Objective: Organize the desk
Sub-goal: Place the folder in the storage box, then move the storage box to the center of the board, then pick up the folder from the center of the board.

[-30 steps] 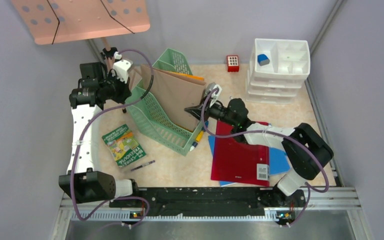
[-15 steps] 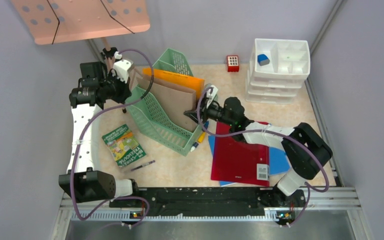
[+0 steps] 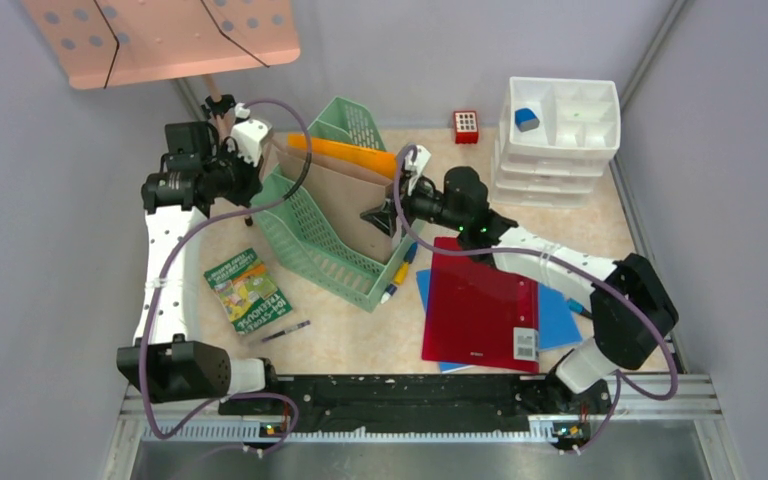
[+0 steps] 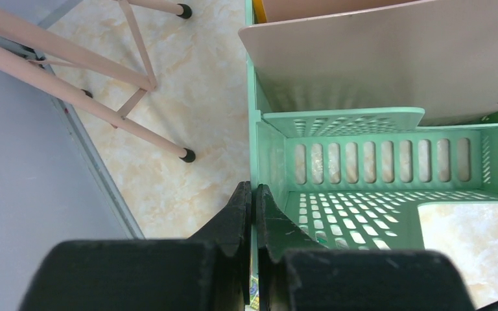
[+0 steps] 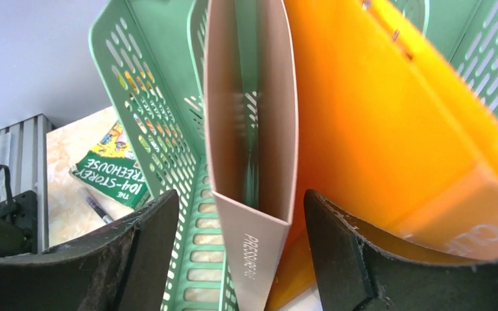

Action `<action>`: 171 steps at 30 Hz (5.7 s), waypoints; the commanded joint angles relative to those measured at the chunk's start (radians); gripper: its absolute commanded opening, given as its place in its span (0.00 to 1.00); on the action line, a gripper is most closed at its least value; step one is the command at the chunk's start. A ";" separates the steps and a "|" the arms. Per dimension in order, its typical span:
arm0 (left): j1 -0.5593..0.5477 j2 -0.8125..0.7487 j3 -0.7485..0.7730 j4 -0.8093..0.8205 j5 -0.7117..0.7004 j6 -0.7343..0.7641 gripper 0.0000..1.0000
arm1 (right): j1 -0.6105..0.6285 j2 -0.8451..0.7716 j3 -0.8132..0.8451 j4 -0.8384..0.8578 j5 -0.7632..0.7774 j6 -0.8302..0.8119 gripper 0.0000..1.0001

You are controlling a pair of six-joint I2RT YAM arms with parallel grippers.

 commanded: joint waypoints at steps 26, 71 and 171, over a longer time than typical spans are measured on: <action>-0.002 0.078 0.096 -0.062 -0.289 0.248 0.00 | -0.213 -0.332 0.246 -0.739 -0.015 -0.184 0.77; -0.368 -0.317 0.176 -0.221 -0.130 -0.095 0.99 | -0.980 -0.088 -0.047 -1.361 -0.148 -0.695 0.77; -1.018 0.629 -0.235 0.496 0.032 -0.597 0.88 | -1.089 0.456 0.140 -1.732 -0.743 -1.012 0.44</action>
